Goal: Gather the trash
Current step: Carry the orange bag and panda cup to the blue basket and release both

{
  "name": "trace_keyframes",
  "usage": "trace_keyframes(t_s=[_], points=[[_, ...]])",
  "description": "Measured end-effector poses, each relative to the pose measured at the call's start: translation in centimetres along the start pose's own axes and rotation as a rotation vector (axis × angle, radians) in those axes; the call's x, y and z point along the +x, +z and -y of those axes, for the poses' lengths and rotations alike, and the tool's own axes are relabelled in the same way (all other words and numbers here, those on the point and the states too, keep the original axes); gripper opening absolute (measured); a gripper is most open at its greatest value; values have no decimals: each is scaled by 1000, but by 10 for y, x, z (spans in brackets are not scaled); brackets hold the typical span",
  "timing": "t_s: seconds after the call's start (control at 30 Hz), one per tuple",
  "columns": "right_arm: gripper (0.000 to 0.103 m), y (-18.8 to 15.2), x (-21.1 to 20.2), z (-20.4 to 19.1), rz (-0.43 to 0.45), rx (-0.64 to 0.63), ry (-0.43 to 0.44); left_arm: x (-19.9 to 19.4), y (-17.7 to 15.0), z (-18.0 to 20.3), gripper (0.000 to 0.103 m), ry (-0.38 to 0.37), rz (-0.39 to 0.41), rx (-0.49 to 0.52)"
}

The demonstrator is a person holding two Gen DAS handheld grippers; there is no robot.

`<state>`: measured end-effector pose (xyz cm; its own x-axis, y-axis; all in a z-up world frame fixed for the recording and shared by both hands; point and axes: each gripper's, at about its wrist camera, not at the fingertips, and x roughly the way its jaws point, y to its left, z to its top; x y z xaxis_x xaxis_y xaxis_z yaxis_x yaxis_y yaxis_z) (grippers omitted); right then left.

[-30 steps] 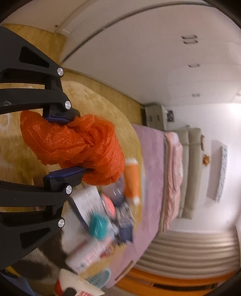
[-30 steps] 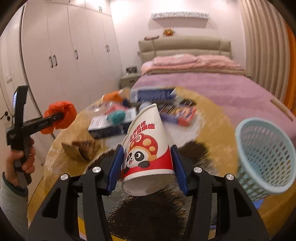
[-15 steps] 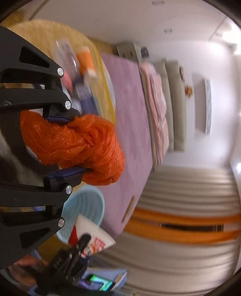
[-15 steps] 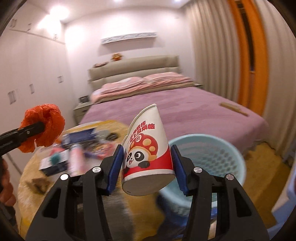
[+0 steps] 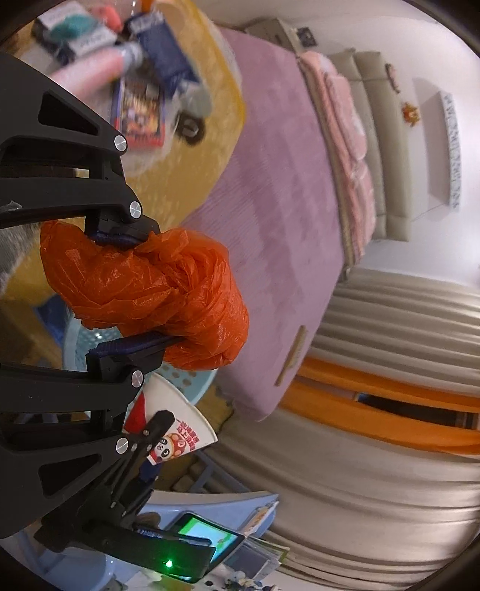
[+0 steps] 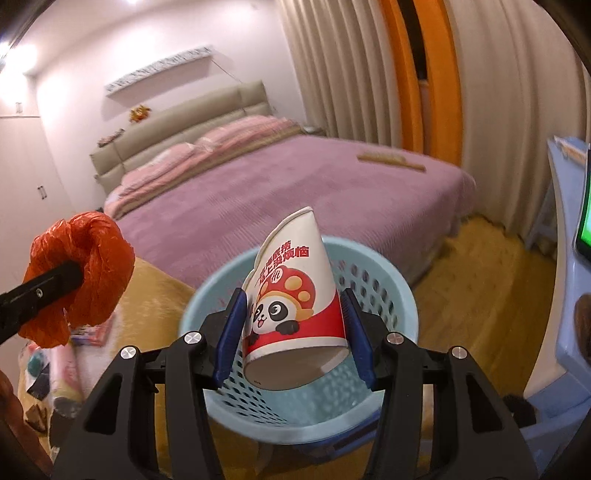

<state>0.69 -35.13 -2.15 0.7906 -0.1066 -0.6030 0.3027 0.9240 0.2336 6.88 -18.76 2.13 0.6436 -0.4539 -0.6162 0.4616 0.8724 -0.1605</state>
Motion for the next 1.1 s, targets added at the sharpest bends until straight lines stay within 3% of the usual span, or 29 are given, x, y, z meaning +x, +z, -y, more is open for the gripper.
trace_keyframes(t_s=[0.2,0.33,0.43,0.57,0.83,0.97,1.1], points=[[50,-9,28,18,-85,40,-30,38,-9,11,38,-30,-94,10],[50,-11,31,21,-101,46,-30,48,-17,13,53,-49,-123,16],[58,-12,30,25,-102,44,-34,42,-21,12,65,-57,-117,20],[58,-12,21,20,-91,35,-15,22,-22,6,77,-70,-77,17],[58,-14,-19,-30,-22,-68,98,-42,-33,-12,79,-58,14,-4],[58,-19,-40,-65,14,-131,189,-78,-40,-27,79,-16,63,-15],[58,-26,-59,-106,47,-212,263,-118,-53,-55,79,72,114,-58]])
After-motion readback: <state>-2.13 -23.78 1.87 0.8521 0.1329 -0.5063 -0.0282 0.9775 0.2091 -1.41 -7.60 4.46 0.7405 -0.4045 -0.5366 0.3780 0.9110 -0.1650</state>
